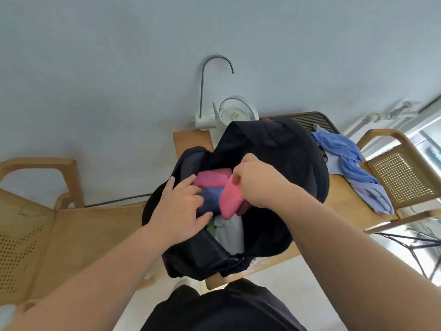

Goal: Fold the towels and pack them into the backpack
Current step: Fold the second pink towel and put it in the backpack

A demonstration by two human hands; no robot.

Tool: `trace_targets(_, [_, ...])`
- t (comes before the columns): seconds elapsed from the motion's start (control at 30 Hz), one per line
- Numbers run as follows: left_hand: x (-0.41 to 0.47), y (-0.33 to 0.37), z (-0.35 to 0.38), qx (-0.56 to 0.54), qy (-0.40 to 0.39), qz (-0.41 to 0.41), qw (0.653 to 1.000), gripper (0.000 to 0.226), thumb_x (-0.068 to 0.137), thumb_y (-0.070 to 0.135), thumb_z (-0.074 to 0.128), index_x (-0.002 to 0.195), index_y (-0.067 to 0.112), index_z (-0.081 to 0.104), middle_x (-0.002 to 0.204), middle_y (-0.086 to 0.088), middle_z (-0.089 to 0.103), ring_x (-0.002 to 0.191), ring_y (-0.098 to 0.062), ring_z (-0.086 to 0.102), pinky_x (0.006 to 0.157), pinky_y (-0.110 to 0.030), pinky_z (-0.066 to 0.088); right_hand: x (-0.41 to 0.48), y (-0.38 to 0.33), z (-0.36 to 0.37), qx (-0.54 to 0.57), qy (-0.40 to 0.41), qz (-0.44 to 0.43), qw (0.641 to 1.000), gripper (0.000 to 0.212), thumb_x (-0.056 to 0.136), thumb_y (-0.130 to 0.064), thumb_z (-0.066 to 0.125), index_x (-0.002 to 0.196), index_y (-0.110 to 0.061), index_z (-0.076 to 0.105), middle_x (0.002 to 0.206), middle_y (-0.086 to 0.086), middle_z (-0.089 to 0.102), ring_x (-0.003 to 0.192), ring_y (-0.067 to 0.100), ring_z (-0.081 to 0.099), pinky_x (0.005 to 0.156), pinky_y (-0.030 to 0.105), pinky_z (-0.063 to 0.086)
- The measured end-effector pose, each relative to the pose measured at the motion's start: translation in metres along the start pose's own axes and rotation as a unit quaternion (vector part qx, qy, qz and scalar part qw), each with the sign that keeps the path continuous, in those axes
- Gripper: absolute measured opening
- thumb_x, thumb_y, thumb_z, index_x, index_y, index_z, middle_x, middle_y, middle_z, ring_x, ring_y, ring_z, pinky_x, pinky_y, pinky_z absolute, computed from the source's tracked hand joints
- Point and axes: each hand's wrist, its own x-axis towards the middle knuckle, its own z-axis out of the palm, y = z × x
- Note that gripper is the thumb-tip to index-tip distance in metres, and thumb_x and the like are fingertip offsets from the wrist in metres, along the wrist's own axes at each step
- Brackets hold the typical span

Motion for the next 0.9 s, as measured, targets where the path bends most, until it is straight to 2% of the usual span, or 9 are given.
trace_targets(0.07, [-0.014, -0.01, 0.005, 0.0, 0.058, 0.014, 0.998, 0.039, 0.084, 0.056, 0.057, 0.072, 0.023, 0.073, 0.112, 0.003, 0.073, 0.137, -0.025, 0.049, 0.109, -0.059, 0.035, 0.017, -0.016, 0.005, 0.036, -0.021, -0.001, 0.999, 0.032, 0.095, -0.001, 0.051, 0.113, -0.018, 0.072, 0.124, 0.003, 0.051, 0.092, 0.019, 0.053, 0.091, 0.035, 0.052])
trace_targets(0.17, [-0.029, -0.019, 0.009, -0.017, 0.086, 0.02, 0.996, 0.038, 0.087, 0.054, 0.057, 0.079, 0.02, 0.075, 0.11, 0.003, 0.072, 0.135, -0.025, 0.05, 0.111, -0.056, 0.033, 0.04, -0.028, 0.016, 0.208, -0.042, 0.062, 0.975, 0.036, 0.092, 0.004, 0.053, 0.107, -0.02, 0.075, 0.119, 0.003, 0.061, 0.101, 0.026, 0.064, 0.086, 0.031, 0.053])
trace_targets(0.33, [-0.034, -0.024, 0.012, -0.019, 0.092, 0.016, 0.995, 0.035, 0.087, 0.051, 0.06, 0.084, 0.018, 0.074, 0.11, 0.002, 0.071, 0.134, -0.025, 0.051, 0.113, -0.056, 0.03, 0.046, -0.014, 0.078, 0.426, -0.072, 0.215, 0.876, 0.038, 0.09, 0.009, 0.046, 0.078, -0.021, 0.065, 0.091, 0.004, 0.06, 0.087, 0.024, 0.057, 0.072, 0.04, 0.056])
trace_targets(0.43, [-0.033, -0.023, 0.013, -0.026, 0.099, 0.017, 0.995, 0.037, 0.087, 0.051, 0.057, 0.083, 0.018, 0.074, 0.109, 0.002, 0.071, 0.133, -0.025, 0.052, 0.114, -0.055, 0.03, 0.03, 0.001, 0.122, 0.425, -0.095, 0.256, 0.863, 0.036, 0.088, 0.01, 0.048, 0.077, -0.021, 0.064, 0.083, 0.005, 0.06, 0.077, 0.021, 0.055, 0.061, 0.029, 0.049])
trace_targets(0.53, [-0.032, -0.022, 0.013, -0.025, 0.101, 0.014, 0.995, 0.038, 0.086, 0.052, 0.055, 0.084, 0.019, 0.074, 0.11, 0.002, 0.07, 0.132, -0.025, 0.051, 0.114, -0.053, 0.029, 0.022, 0.005, 0.145, 0.437, -0.051, 0.268, 0.857, 0.035, 0.088, 0.009, 0.049, 0.08, -0.021, 0.065, 0.086, 0.004, 0.062, 0.069, 0.013, 0.054, 0.057, 0.021, 0.044])
trace_targets(0.6, [-0.032, -0.021, 0.013, -0.022, 0.094, 0.015, 0.995, 0.039, 0.088, 0.052, 0.054, 0.087, 0.019, 0.075, 0.112, 0.001, 0.07, 0.133, -0.025, 0.05, 0.115, -0.054, 0.028, 0.024, 0.003, 0.15, 0.471, -0.026, 0.257, 0.843, 0.031, 0.09, 0.008, 0.052, 0.082, -0.02, 0.064, 0.084, 0.001, 0.059, 0.066, 0.01, 0.05, 0.053, 0.016, 0.041])
trace_targets(0.7, [-0.033, -0.02, 0.015, -0.016, 0.089, 0.015, 0.996, 0.039, 0.089, 0.05, 0.054, 0.089, 0.017, 0.075, 0.115, 0.0, 0.07, 0.135, -0.027, 0.049, 0.115, -0.054, 0.029, 0.027, -0.002, 0.155, 0.518, 0.011, 0.203, 0.83, 0.026, 0.09, 0.008, 0.057, 0.085, -0.016, 0.066, 0.095, 0.002, 0.058, 0.071, 0.006, 0.05, 0.055, 0.007, 0.04])
trace_targets(0.8, [-0.034, -0.019, 0.016, -0.016, 0.089, 0.015, 0.996, 0.039, 0.089, 0.049, 0.055, 0.091, 0.016, 0.076, 0.117, -0.001, 0.069, 0.136, -0.028, 0.048, 0.115, -0.055, 0.029, 0.029, 0.0, 0.168, 0.462, 0.04, 0.186, 0.866, 0.022, 0.088, 0.008, 0.056, 0.087, -0.011, 0.068, 0.104, 0.001, 0.055, 0.082, 0.011, 0.053, 0.068, 0.011, 0.044])
trace_targets(0.9, [-0.032, -0.018, 0.015, -0.009, 0.088, 0.027, 0.996, 0.039, 0.089, 0.05, 0.055, 0.092, 0.016, 0.075, 0.117, -0.002, 0.069, 0.136, -0.029, 0.048, 0.115, -0.055, 0.029, 0.033, -0.001, 0.178, 0.259, 0.016, 0.197, 0.945, 0.016, 0.092, -0.009, 0.054, 0.099, -0.015, 0.066, 0.121, 0.004, 0.051, 0.098, 0.024, 0.052, 0.087, 0.034, 0.047])
